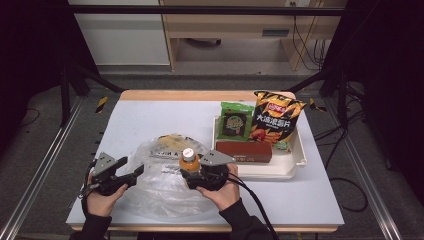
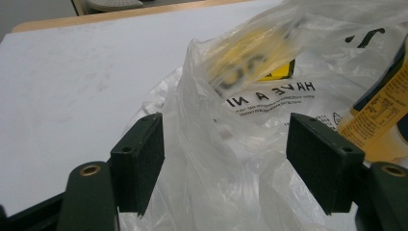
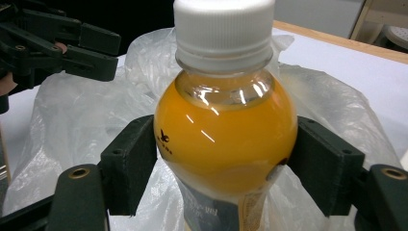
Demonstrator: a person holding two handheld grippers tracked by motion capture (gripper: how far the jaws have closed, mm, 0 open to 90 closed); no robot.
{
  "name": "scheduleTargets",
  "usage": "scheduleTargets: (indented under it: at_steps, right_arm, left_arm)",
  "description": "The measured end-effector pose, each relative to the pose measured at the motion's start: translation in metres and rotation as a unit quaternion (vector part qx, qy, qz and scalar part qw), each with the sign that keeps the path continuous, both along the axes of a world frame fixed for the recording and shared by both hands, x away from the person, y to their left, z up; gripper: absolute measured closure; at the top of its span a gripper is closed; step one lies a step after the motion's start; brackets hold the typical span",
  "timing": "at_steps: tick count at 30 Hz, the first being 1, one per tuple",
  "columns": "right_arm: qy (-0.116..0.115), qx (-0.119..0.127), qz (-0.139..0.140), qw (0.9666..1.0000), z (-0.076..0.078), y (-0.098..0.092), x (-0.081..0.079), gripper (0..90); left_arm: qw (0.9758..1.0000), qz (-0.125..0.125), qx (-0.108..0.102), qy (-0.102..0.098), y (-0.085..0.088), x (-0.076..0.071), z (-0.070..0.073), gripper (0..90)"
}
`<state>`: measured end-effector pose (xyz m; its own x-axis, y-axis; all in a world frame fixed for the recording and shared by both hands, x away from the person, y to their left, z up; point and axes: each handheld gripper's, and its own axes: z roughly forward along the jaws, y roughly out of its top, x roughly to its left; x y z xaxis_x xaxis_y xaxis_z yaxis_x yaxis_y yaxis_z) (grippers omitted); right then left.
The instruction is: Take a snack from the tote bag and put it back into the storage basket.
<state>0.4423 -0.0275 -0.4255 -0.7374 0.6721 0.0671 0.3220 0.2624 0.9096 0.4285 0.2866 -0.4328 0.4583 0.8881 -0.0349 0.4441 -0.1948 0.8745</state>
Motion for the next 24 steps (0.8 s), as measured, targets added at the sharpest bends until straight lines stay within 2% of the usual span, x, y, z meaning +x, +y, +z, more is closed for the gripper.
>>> scheduleTargets:
  at_steps: [13, 21, 24]
  right_arm:
    - [-0.008, -0.014, -0.008, 0.9998, -0.0026, 0.0047, -0.0007, 30.4]
    - [0.001, -0.02, -0.011, 0.9997, 0.0018, 0.0043, -0.0028, 30.7]
    - [0.002, -0.013, -0.007, 0.9999, 0.0052, 0.0035, -0.0043, 30.7]
  left_arm:
    - [1.0, -0.002, 0.002, 0.003, -0.0016, 0.0004, -0.0022, 29.0]
    - [1.0, -0.002, 0.004, 0.005, -0.0013, 0.0006, -0.0027, 29.0]
    - [1.0, -0.001, 0.002, 0.004, -0.0014, 0.0004, -0.0026, 29.0]
